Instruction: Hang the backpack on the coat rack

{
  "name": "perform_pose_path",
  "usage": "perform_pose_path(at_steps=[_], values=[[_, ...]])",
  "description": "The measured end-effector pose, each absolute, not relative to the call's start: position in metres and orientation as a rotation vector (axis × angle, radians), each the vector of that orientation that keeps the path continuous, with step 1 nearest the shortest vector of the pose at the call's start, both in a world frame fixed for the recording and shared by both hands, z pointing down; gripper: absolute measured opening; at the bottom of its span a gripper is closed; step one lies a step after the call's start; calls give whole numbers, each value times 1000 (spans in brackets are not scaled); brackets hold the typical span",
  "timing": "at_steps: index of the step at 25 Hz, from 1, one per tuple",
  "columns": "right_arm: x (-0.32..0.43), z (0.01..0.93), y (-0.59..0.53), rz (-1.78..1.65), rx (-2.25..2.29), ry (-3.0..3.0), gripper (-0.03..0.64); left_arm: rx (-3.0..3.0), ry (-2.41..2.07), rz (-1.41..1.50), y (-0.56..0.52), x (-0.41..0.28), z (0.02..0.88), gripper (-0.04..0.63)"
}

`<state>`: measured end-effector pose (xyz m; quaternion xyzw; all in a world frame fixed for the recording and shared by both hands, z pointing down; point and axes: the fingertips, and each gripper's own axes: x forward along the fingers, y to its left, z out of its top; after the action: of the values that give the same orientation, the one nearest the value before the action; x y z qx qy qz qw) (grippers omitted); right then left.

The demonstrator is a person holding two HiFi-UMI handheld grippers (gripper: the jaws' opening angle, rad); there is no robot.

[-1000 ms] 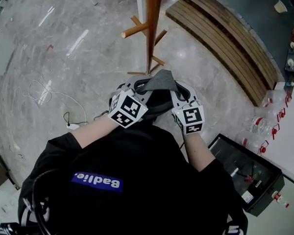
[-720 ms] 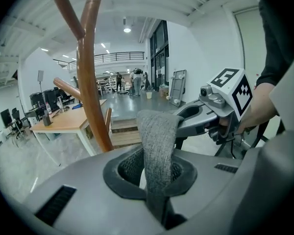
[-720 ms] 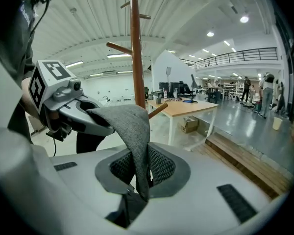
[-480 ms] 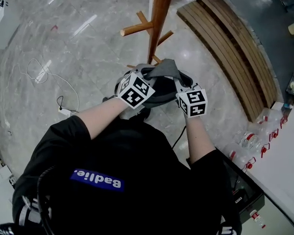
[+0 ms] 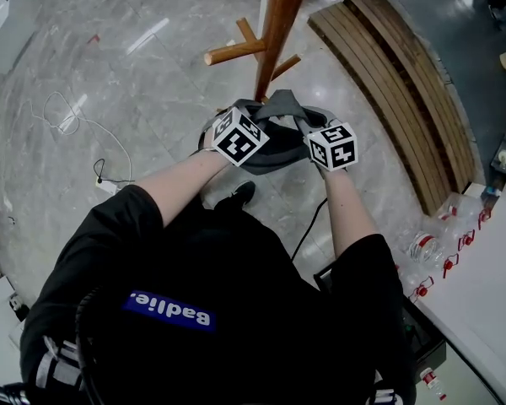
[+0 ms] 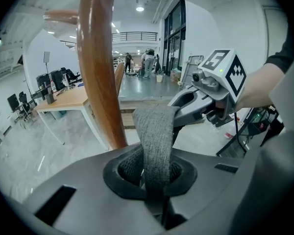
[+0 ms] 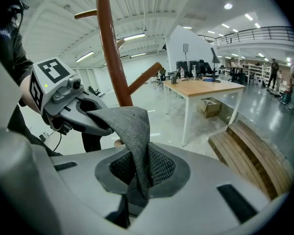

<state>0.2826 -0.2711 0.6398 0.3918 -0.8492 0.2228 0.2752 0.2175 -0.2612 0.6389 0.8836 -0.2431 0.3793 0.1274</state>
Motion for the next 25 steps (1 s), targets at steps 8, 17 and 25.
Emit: perform_pose_path(at_steps=[8, 17, 25], values=[[276, 684, -282, 686, 915, -2260, 40, 2439, -742, 1163, -268, 211, 681, 32], [267, 707, -287, 729, 882, -2306, 41, 2446, -768, 1190, -266, 213, 704, 77], [259, 717, -288, 715, 924, -2343, 74, 2408, -763, 1185, -265, 218, 719, 133]])
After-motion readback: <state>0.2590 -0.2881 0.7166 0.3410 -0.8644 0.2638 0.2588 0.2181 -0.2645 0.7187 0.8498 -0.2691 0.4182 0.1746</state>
